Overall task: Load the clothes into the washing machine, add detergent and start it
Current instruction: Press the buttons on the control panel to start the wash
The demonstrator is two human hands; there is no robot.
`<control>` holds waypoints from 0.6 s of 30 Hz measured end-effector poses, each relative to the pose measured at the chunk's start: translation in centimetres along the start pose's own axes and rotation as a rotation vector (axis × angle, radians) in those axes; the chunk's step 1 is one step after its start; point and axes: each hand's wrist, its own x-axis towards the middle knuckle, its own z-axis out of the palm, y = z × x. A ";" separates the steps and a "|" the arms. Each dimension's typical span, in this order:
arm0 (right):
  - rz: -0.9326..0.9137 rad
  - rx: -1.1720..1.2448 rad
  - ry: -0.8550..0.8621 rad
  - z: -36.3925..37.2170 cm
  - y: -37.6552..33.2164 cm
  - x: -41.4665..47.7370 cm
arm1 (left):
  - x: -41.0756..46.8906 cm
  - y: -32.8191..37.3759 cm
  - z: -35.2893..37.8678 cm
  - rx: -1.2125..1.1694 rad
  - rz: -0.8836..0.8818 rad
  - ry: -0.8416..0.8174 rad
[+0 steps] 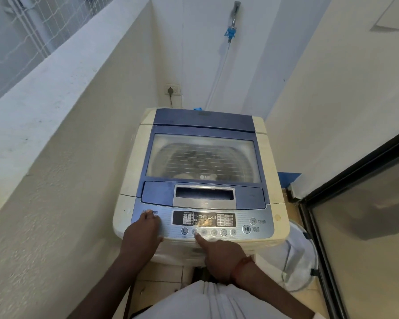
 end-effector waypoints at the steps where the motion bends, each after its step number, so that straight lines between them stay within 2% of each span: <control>1: 0.005 0.002 -0.008 0.0 0.0 0.0 | 0.0 -0.1 0.1 -0.003 -0.001 0.000; 5: 0.008 -0.001 0.000 0.3 -0.2 0.1 | 0.0 -0.1 0.1 -0.001 -0.006 -0.013; 14: -0.058 -0.201 -0.035 -1.5 -1.6 1.1 | 0.4 0.0 -0.1 0.023 0.003 -0.026; 18: -0.098 -0.223 0.011 -2.4 -3.5 1.3 | 0.6 0.2 -0.3 0.042 -0.003 -0.041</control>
